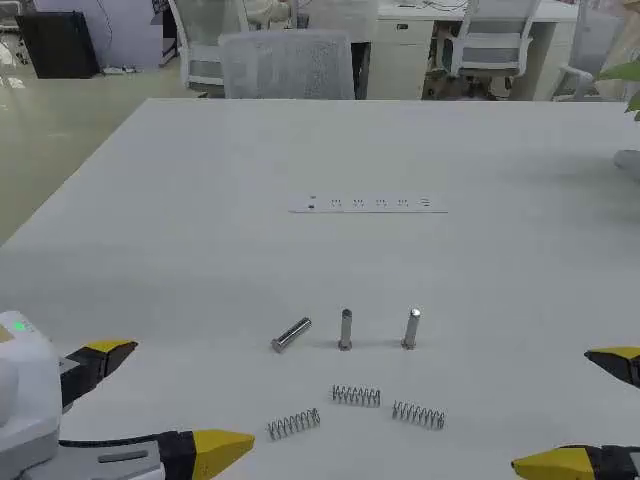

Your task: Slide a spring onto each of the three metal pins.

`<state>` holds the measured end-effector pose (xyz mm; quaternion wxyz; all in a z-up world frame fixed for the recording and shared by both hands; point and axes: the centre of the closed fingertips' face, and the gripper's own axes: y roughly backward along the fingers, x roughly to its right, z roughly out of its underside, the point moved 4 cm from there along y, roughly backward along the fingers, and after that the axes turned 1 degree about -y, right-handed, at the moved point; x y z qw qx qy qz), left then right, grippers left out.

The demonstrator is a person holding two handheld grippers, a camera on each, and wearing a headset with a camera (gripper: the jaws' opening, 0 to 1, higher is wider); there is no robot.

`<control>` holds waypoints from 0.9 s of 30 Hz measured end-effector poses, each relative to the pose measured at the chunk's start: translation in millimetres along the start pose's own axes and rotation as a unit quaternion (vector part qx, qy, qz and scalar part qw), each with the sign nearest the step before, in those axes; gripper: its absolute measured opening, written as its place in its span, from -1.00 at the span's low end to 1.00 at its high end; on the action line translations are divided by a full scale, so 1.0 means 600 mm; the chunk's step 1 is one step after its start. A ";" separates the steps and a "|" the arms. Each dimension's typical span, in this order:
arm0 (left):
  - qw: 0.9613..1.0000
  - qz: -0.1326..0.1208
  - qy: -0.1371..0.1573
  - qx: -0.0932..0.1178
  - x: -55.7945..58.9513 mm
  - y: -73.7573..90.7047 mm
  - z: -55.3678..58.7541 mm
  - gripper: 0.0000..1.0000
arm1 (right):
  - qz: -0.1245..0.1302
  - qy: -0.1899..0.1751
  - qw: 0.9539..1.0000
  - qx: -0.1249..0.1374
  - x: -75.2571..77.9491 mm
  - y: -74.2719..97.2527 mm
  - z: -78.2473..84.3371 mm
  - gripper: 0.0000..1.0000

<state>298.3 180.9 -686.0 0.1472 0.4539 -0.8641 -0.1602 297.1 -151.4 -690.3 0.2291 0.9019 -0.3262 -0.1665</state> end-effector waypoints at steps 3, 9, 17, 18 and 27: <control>1.000 -0.001 0.000 0.000 -0.001 0.000 -0.001 0.95 | 0.000 0.000 1.000 -0.002 0.000 0.000 0.003 0.99; 1.000 0.000 -0.002 0.003 -0.002 0.002 -0.004 0.95 | -0.001 0.000 1.000 -0.001 -0.002 0.000 0.003 0.99; 1.000 0.000 -0.005 0.005 -0.005 0.004 -0.006 0.95 | 0.001 0.002 1.000 -0.001 0.000 0.001 0.001 0.99; 1.000 -0.001 -0.005 0.004 -0.007 0.005 -0.005 0.95 | 0.002 0.003 1.000 -0.003 0.000 0.001 0.002 0.99; 1.000 0.002 -0.004 0.001 -0.009 0.005 0.001 0.95 | 0.001 0.004 1.000 -0.005 0.001 -0.001 0.003 0.99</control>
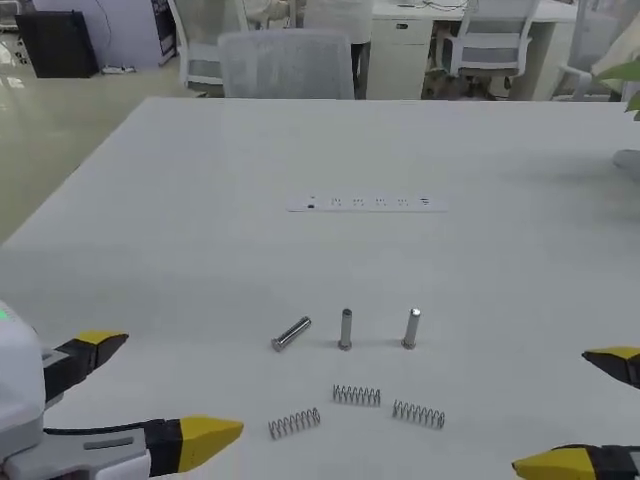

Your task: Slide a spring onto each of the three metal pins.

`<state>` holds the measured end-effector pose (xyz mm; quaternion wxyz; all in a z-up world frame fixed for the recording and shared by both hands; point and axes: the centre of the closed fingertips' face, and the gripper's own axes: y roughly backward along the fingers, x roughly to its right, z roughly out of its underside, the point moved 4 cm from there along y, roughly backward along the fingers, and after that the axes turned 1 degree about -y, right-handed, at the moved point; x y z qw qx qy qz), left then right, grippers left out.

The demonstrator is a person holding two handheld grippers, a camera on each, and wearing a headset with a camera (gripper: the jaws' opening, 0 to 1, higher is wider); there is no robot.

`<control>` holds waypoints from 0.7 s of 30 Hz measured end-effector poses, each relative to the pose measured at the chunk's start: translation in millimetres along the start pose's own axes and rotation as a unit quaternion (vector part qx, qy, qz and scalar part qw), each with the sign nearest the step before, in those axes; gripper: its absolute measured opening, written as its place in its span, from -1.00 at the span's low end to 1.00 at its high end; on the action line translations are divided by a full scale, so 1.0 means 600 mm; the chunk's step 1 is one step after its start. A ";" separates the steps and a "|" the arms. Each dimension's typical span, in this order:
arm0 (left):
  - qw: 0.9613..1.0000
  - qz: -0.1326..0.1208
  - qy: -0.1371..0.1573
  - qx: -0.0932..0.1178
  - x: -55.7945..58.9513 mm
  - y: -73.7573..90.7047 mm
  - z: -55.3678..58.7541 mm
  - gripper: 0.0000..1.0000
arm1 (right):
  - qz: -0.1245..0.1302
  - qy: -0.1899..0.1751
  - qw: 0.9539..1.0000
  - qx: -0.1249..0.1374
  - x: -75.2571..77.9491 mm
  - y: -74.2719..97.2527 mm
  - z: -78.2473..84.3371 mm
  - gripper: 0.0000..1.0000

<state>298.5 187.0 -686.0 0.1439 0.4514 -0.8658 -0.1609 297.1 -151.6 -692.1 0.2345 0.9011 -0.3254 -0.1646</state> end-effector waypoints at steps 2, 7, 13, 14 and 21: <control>1.000 0.003 -0.001 0.000 0.000 -0.001 -0.001 0.95 | 0.000 -0.001 1.000 0.001 0.001 0.000 0.000 0.99; 1.000 0.017 -0.010 -0.002 0.004 -0.006 -0.002 0.95 | -0.005 0.000 1.000 -0.002 0.003 -0.001 0.002 0.99; 0.999 0.046 -0.024 -0.011 0.010 -0.010 0.000 0.95 | -0.007 0.001 1.000 -0.005 0.004 0.000 0.005 0.99; 0.998 0.049 -0.030 -0.016 0.010 -0.010 0.002 0.95 | -0.007 0.001 1.000 -0.005 0.004 -0.001 0.005 0.99; 0.996 0.069 -0.051 -0.039 0.008 -0.014 0.007 0.95 | -0.008 0.002 1.000 -0.009 0.006 -0.002 0.007 0.99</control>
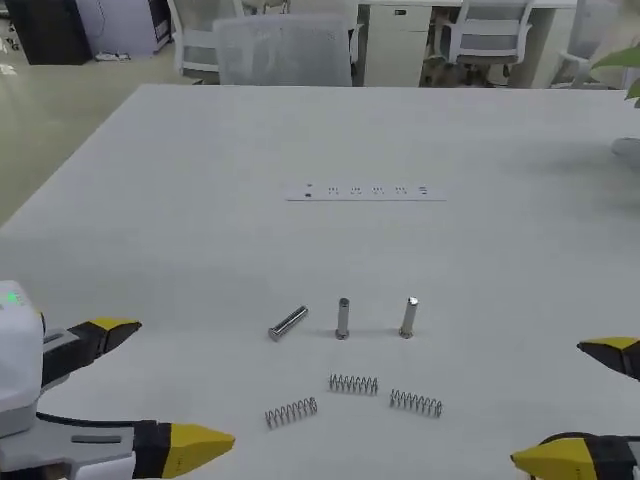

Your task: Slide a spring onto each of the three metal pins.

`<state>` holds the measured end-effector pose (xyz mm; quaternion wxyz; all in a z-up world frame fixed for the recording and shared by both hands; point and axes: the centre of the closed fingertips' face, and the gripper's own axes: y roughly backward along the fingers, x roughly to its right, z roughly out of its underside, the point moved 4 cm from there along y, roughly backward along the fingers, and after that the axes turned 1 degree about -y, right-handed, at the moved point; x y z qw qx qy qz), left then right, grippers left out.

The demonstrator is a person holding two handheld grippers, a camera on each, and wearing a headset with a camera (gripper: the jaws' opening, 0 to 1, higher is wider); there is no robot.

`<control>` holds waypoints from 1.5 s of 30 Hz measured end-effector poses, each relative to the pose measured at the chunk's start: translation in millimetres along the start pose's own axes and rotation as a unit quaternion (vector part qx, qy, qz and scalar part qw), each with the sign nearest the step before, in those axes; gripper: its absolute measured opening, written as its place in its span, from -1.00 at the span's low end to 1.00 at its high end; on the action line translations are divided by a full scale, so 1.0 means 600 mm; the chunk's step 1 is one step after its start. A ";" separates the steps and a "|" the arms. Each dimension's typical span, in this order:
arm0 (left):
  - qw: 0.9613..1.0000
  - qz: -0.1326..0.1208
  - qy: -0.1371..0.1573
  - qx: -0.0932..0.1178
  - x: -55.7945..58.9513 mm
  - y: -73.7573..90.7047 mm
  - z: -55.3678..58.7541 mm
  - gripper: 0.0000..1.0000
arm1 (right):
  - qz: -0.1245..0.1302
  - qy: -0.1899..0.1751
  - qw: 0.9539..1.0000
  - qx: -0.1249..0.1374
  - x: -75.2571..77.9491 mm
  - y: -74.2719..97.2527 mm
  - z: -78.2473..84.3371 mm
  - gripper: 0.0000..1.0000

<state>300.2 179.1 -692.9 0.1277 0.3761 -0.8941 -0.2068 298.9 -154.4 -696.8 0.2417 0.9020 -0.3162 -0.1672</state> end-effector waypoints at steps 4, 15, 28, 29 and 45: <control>1.000 0.008 -0.004 -0.002 -0.002 -0.003 -0.003 0.94 | -0.002 0.001 1.000 -0.003 0.000 -0.003 0.000 0.99; 1.000 0.020 -0.014 -0.014 -0.003 -0.018 -0.001 0.90 | -0.004 0.003 1.000 -0.006 0.000 -0.006 0.000 0.99; 0.999 0.035 -0.032 -0.026 -0.011 -0.030 -0.014 0.86 | -0.007 -0.002 1.000 -0.003 -0.002 -0.005 0.005 0.99; 0.998 0.037 -0.032 -0.025 -0.012 -0.031 -0.016 0.86 | -0.007 -0.002 1.000 -0.003 -0.002 -0.005 0.006 0.99; 0.997 0.051 -0.039 -0.041 -0.014 -0.056 -0.017 0.80 | -0.012 -0.003 1.000 -0.007 0.004 -0.012 0.010 0.99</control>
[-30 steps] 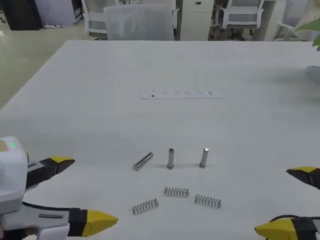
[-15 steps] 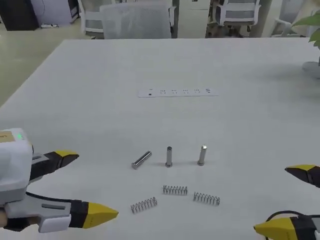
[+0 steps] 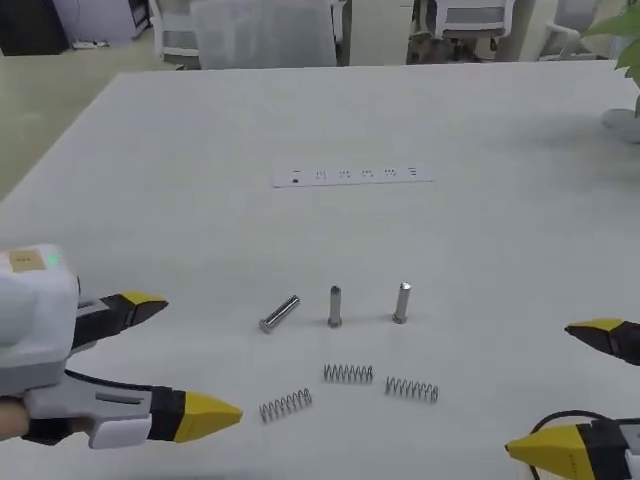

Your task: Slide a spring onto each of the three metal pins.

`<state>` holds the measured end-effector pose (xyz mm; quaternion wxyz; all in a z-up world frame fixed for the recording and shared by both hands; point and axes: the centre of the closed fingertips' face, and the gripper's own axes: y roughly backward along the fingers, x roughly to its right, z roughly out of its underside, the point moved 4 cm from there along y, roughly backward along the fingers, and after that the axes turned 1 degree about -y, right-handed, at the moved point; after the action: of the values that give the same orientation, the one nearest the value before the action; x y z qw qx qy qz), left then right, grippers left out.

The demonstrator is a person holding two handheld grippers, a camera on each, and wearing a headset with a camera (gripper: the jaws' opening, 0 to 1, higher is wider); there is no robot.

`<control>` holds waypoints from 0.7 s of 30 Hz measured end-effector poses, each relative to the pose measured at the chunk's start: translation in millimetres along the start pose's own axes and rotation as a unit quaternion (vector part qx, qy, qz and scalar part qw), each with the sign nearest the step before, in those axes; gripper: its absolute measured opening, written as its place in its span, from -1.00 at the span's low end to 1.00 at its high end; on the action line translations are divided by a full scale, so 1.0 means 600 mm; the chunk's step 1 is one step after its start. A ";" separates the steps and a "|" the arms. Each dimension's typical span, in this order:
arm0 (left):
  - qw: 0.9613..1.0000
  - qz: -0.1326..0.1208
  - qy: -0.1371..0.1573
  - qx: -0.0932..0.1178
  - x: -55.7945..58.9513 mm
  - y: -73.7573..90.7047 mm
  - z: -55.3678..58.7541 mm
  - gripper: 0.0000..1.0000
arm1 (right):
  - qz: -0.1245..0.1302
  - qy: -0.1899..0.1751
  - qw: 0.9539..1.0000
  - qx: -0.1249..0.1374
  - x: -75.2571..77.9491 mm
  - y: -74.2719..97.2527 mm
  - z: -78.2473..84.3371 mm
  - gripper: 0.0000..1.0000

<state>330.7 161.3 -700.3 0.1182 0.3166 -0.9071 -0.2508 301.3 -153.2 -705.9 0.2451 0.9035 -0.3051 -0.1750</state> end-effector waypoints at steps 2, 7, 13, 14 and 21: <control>1.000 0.001 0.000 -0.001 -0.003 -0.004 0.000 0.80 | -0.001 0.002 1.000 0.000 0.001 -0.002 -0.001 0.99; 1.000 0.008 -0.003 -0.008 -0.004 -0.014 -0.002 0.79 | -0.007 0.007 1.000 -0.003 0.002 -0.007 -0.004 0.99; 1.000 0.013 -0.008 -0.015 -0.012 -0.029 -0.008 0.74 | -0.011 0.012 1.000 -0.005 0.006 -0.013 -0.006 0.99; 1.000 0.013 -0.009 -0.018 -0.014 -0.032 -0.009 0.74 | -0.012 0.012 1.000 -0.005 0.006 -0.014 -0.006 0.99; 0.999 0.014 -0.010 -0.030 -0.027 -0.051 -0.017 0.70 | -0.015 0.011 1.000 -0.007 0.007 -0.018 -0.002 0.99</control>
<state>362.7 147.1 -708.9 0.1219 0.2973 -0.9047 -0.2796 310.0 -148.1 -711.3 0.2520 0.9082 -0.2875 -0.1705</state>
